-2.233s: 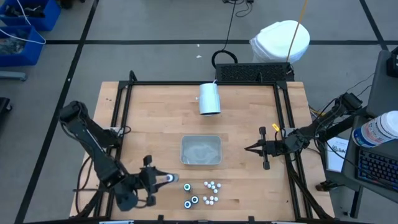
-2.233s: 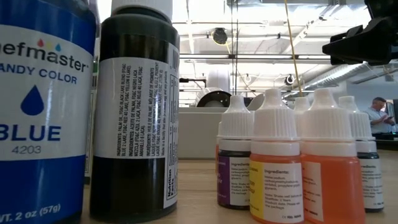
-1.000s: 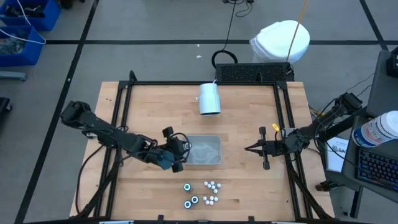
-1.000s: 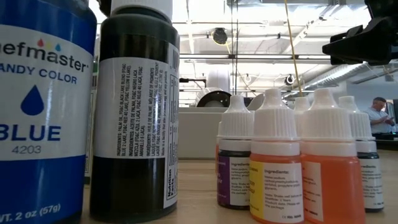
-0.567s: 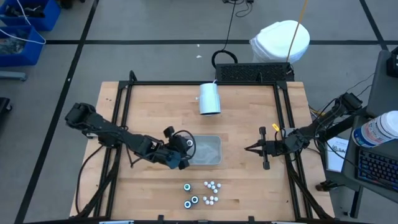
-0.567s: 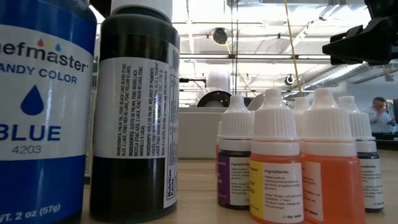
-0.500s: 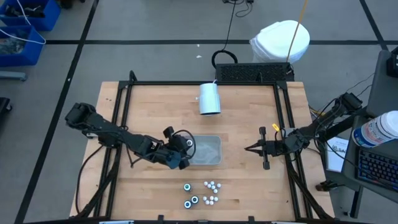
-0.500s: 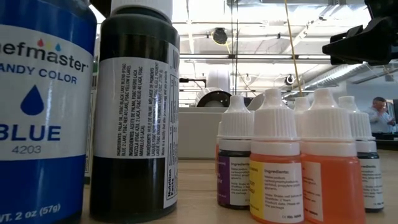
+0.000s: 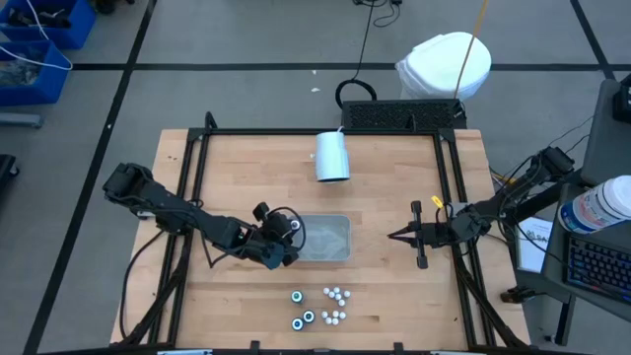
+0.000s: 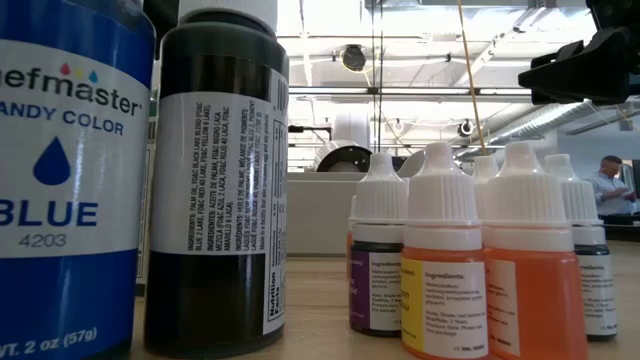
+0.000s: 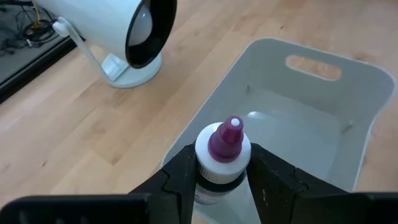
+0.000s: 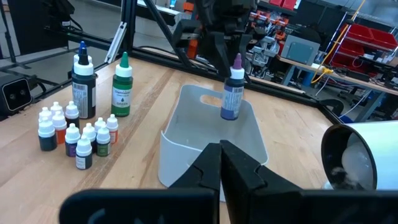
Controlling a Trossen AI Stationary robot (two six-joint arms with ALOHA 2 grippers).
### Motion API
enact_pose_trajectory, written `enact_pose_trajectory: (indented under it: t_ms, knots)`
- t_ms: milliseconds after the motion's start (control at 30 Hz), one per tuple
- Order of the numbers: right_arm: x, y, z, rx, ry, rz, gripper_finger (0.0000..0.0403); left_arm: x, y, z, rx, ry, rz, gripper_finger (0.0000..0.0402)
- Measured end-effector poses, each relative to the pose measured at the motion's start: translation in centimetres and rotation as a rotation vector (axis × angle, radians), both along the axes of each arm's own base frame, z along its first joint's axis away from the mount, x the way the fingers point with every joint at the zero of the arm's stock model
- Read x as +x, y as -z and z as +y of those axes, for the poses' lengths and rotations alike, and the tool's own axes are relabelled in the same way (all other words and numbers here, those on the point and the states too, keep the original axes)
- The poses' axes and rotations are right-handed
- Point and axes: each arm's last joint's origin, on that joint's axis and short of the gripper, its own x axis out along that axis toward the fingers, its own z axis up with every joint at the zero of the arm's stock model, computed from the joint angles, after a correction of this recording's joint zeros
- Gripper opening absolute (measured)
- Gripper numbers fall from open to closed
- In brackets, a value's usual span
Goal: Pick & Place food coloring
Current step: Put the large purple food coloring bottle into the gray bin
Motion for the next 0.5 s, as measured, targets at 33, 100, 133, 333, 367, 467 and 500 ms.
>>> enact_pose_trajectory:
  t_ms: [33,100,133,333,367,467,500]
  knots:
    - [0.0,0.0,0.0,0.0,0.0,0.0,0.0,0.02,0.12,0.05,-0.001,0.001,-0.007,0.0129]
    - [0.0,0.0,0.0,-0.001,0.0,0.0,0.0,-0.03,0.31,0.05,-0.006,0.006,-0.006,0.0129]
    - [0.0,0.0,0.0,-0.001,0.0,0.0,0.0,-0.08,0.39,0.07,-0.007,0.005,-0.004,0.0129]
    - [0.0,0.0,0.0,-0.002,0.0,0.0,0.0,-0.3,0.81,0.14,-0.007,0.001,0.005,0.0129]
    - [0.0,0.0,0.0,-0.002,0.0,0.0,0.0,-0.29,0.8,0.14,-0.008,0.0,0.004,0.0129]
    - [0.0,0.0,0.0,-0.002,0.0,0.0,0.0,-0.21,0.73,0.16,-0.003,0.003,-0.003,0.0129]
    - [0.0,0.0,0.0,-0.002,0.0,0.0,0.0,-0.15,0.68,0.15,-0.002,0.005,-0.009,0.0129]
